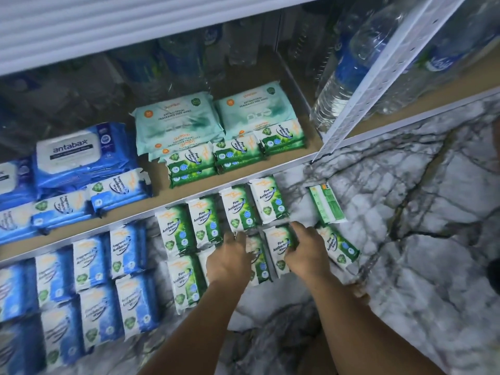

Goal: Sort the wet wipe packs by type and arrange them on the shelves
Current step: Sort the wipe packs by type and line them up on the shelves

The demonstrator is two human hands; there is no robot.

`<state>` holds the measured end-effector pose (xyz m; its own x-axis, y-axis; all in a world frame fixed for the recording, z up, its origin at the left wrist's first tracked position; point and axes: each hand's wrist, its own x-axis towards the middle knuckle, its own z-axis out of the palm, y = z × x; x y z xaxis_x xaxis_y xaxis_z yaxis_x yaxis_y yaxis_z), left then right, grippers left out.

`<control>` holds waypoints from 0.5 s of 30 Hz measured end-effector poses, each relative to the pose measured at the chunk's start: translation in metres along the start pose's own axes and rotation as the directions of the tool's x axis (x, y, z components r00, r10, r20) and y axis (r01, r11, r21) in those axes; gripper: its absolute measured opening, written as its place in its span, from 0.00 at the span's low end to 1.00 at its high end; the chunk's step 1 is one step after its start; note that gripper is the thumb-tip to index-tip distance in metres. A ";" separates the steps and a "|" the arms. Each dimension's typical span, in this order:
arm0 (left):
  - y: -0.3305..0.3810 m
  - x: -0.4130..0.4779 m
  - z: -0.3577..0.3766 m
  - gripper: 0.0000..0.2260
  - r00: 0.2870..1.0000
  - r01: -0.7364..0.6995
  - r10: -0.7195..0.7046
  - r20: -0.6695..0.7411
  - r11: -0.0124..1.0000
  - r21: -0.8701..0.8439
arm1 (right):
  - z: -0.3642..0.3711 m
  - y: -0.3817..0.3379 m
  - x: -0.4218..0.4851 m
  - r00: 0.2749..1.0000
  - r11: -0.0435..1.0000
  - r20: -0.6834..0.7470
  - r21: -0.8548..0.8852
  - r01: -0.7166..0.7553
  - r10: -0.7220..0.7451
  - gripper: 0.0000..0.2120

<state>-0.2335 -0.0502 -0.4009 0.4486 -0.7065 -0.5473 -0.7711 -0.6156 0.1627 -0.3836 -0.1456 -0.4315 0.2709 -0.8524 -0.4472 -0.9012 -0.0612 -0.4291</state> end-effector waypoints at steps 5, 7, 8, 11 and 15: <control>0.009 -0.009 -0.001 0.16 0.984 -0.094 0.077 -0.159 0.991 -0.096 | -0.023 0.028 -0.003 0.933 0.971 -0.284 0.156 -0.182 0.221 0.17; 0.020 -0.010 -0.002 0.15 0.970 -0.151 0.115 -0.213 0.975 -0.161 | -0.037 0.043 -0.003 0.902 0.948 -0.300 0.174 -0.268 0.310 0.18; 0.028 -0.008 -0.003 0.14 0.964 -0.179 0.131 -0.230 0.962 -0.204 | -0.044 0.049 -0.002 0.897 0.934 -0.266 0.156 -0.321 0.353 0.20; 0.060 0.002 -0.008 0.13 0.959 -0.235 0.166 -0.228 0.918 -0.321 | -0.056 0.061 0.001 0.935 0.936 -0.080 -0.040 -0.350 0.346 0.28; 0.116 0.021 -0.015 0.17 0.982 -0.169 0.101 -0.157 0.843 -0.510 | -0.054 0.065 0.004 0.935 0.930 -0.044 -0.093 -0.355 0.352 0.25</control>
<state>-0.3068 -0.1420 -0.3810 0.4336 -0.8114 -0.3919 -0.4955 -0.5780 0.6484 -0.4596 -0.1805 -0.4189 -0.0793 -0.8415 -0.5344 -0.9659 0.1974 -0.1676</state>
